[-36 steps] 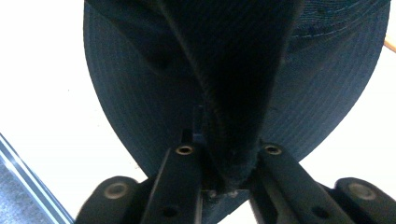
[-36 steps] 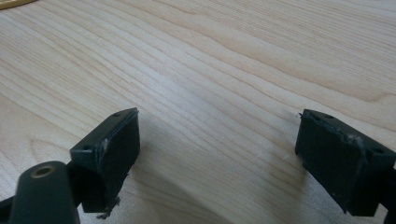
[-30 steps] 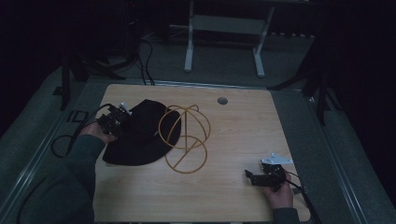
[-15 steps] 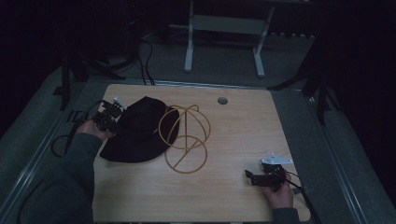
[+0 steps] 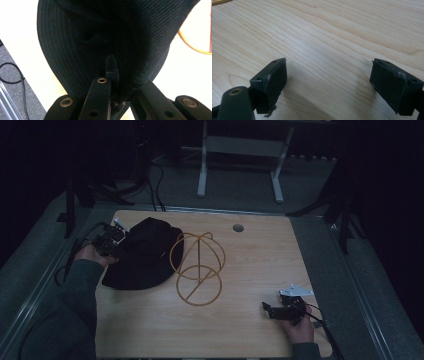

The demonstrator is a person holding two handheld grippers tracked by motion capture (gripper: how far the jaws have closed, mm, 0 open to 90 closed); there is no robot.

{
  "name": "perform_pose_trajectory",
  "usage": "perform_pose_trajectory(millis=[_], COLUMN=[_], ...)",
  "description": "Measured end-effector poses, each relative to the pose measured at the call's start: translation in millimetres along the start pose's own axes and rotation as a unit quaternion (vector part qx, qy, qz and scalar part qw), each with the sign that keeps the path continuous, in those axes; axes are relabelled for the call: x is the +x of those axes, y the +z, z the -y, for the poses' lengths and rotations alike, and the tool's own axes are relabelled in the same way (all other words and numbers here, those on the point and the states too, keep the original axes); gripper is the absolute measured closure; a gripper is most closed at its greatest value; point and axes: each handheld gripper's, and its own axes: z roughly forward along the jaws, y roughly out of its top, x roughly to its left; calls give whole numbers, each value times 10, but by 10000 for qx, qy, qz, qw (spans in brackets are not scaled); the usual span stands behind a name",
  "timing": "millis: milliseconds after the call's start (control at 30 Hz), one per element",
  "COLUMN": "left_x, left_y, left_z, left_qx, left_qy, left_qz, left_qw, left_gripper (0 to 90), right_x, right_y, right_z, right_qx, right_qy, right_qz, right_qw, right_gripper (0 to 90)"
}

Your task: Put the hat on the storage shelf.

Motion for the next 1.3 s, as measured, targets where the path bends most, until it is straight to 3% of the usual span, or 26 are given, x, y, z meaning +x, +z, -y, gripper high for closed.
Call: perform_pose_trajectory(millis=[233,867,1300], left_x=[0,59,135], left_y=[-53,-338,-550], left_z=[12,58,124], left_qx=[-13,-433,-597], left_qy=[50,-56,-96], left_qz=[19,186,184], left_qw=[10000,9989,9980], left_gripper=[888,888,887], right_x=[0,1,0], right_y=[0,0,1], right_z=[0,0,0], right_qx=[0,-2,-4], right_qy=[0,2,1], right_qz=[0,0,-1], right_qw=[10000,10000,10000], right_gripper=[140,140,140])
